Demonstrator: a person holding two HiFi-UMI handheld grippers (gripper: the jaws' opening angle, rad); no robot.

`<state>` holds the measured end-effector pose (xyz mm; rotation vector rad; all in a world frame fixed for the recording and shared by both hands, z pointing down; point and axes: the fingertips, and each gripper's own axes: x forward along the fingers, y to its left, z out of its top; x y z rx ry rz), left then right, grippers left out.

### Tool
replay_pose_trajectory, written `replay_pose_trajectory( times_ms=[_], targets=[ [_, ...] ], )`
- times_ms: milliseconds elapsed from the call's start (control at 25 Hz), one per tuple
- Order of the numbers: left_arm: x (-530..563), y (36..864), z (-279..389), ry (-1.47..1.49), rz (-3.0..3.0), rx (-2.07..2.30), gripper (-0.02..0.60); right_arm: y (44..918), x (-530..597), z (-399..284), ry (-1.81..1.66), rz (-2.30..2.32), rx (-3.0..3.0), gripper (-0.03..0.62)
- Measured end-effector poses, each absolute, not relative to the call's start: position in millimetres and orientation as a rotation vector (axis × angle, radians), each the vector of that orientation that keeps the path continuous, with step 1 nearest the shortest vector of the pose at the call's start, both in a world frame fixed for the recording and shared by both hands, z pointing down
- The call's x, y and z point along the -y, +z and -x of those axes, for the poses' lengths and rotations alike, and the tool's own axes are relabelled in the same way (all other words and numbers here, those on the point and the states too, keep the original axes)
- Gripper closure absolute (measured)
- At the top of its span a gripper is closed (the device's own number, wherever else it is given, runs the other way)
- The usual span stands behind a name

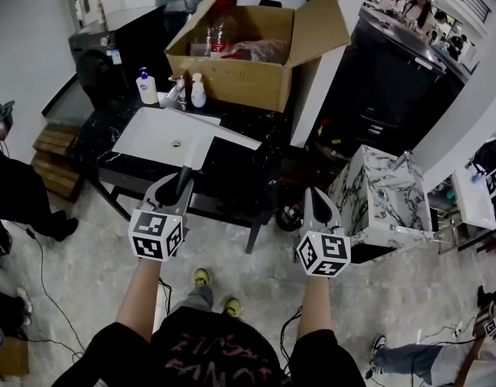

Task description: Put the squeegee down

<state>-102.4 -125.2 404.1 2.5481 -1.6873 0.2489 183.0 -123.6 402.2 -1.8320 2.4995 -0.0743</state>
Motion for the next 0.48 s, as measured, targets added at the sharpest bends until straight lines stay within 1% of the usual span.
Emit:
replay_pose_trajectory(
  times_ms=[480],
  targets=[
    [213.2, 412.2, 86.5, 0.238, -2.587, 1.619, 0.48, 401.9, 199.3, -198.3, -0.079, 1.907, -2.454, 0.583]
  ],
)
